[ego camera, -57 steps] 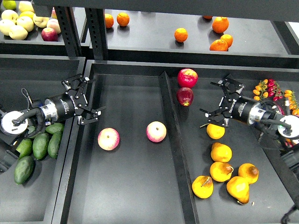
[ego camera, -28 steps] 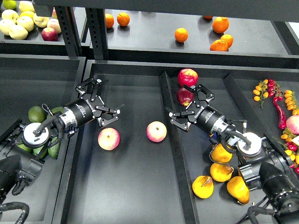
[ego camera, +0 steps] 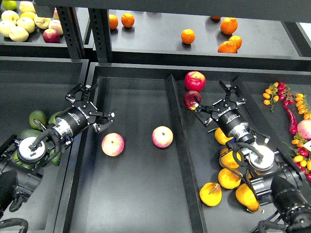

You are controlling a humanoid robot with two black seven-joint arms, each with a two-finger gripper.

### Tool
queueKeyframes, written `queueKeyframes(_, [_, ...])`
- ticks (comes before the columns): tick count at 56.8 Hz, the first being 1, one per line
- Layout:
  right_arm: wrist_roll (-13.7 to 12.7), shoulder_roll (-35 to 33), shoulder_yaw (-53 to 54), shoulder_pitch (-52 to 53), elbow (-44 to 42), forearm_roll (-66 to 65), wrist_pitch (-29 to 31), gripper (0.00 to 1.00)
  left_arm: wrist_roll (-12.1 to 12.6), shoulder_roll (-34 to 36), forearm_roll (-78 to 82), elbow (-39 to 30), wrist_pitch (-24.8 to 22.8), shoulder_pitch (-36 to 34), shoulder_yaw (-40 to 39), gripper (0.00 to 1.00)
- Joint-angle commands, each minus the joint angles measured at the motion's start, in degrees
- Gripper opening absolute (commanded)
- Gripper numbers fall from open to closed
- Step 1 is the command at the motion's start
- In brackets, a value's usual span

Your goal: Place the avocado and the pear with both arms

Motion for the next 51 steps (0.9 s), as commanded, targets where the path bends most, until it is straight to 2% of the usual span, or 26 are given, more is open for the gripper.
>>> queueKeyframes(1, [-0.53, 0.0, -0.11, -0.33, 2.07, 0.52, 0.0, 1.0, -0.31, 0.0, -1.16, -4.68, 0.0, 3.23, 0.29, 1.0])
queueKeyframes(10, [-0.62, 0.0, -0.29, -4.02, 6.46, 0.52, 0.0, 1.0, -0.31, 0.0, -3.27, -8.82, 0.0, 7.28, 0.46, 1.0])
queueKeyframes(31, [-0.79, 0.0, -1.61, -19.92, 22.55, -0.36, 0.0, 1.0, -0.05, 0.0, -3.45, -17.08, 0.0, 18.44, 0.55, 1.0])
queueKeyframes(51, [-0.79, 0.0, -1.52, -24.24, 25.28, -0.36, 0.0, 1.0, -0.22, 0.0, -3.45, -20.51, 0.0, 23.1, 0.9, 1.0])
